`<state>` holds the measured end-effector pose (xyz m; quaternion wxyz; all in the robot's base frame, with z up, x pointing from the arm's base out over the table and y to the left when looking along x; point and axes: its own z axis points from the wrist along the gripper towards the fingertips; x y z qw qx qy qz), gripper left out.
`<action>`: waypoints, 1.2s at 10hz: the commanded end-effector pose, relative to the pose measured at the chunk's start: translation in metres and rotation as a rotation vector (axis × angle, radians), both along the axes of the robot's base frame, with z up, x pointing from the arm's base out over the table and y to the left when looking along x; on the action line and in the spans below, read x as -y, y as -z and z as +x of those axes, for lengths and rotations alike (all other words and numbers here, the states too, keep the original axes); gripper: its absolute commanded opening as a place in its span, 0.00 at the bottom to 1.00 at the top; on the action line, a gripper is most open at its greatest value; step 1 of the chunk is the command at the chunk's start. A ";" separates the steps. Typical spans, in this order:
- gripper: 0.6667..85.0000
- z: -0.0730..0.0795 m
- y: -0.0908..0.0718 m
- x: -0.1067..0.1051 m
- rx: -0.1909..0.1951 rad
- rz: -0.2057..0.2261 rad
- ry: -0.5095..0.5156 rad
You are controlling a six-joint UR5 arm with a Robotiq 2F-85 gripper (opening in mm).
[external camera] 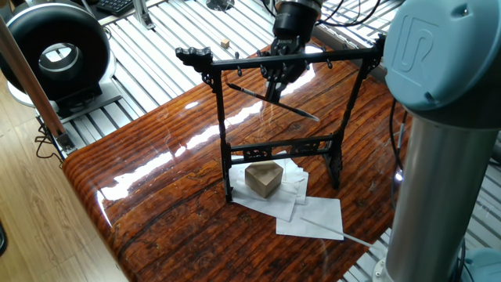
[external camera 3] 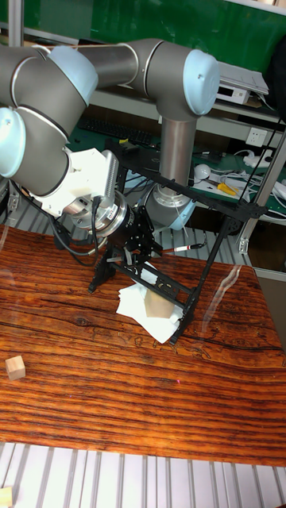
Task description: Place the brush on the pen rack
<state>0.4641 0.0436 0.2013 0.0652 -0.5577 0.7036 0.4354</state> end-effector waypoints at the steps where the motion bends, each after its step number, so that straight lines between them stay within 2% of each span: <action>1: 0.00 -0.001 -0.003 -0.001 0.006 0.011 0.002; 10: 0.00 -0.007 -0.002 0.002 0.005 0.009 -0.001; 12: 0.00 -0.001 0.000 0.001 0.021 0.009 0.015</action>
